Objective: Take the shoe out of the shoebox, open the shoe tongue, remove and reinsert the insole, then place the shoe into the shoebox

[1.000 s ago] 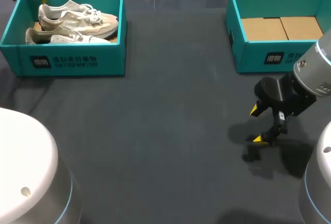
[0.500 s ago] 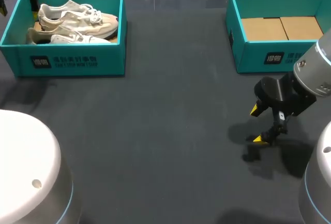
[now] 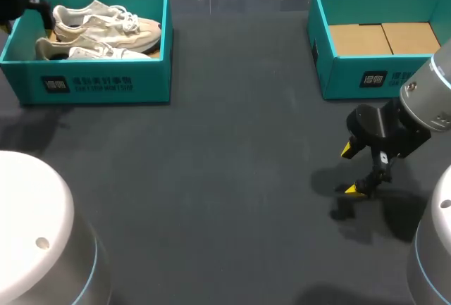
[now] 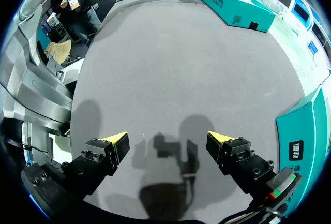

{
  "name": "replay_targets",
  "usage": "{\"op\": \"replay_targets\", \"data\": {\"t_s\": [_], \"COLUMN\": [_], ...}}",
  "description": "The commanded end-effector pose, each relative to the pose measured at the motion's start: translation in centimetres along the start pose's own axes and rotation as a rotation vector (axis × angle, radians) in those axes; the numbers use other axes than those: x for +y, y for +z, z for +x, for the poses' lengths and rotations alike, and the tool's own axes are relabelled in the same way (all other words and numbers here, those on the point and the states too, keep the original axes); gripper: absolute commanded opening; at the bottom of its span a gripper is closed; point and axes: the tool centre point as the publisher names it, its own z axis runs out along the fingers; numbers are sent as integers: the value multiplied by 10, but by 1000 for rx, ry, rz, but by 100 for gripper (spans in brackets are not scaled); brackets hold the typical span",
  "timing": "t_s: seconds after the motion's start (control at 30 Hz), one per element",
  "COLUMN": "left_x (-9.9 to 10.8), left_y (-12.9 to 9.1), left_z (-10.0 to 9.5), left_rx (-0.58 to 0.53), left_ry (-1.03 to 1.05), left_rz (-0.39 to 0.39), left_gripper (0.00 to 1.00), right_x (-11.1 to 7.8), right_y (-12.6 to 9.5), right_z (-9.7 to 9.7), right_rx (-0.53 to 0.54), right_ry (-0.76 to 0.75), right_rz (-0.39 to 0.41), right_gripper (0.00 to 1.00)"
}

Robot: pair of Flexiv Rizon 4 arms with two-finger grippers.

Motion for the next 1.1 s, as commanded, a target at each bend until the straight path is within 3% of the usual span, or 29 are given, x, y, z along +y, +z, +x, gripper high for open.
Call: {"op": "replay_targets", "data": {"t_s": [0.03,0.67,1.1], "left_x": [4,2,0], "left_y": [5,33,54], "left_z": [-5,-6,-10], "left_rx": [3,1,25], "left_ry": [7,19,19], "left_rz": [0,31,37], "left_gripper": [100,86,87], "right_x": [0,0,0], "right_y": [-1,-1,-1], "right_z": [2,2,2], "right_rx": [-3,-3,-3], "right_ry": [0,0,0], "right_rz": [1,1,1], "right_gripper": [100,100,100]}}
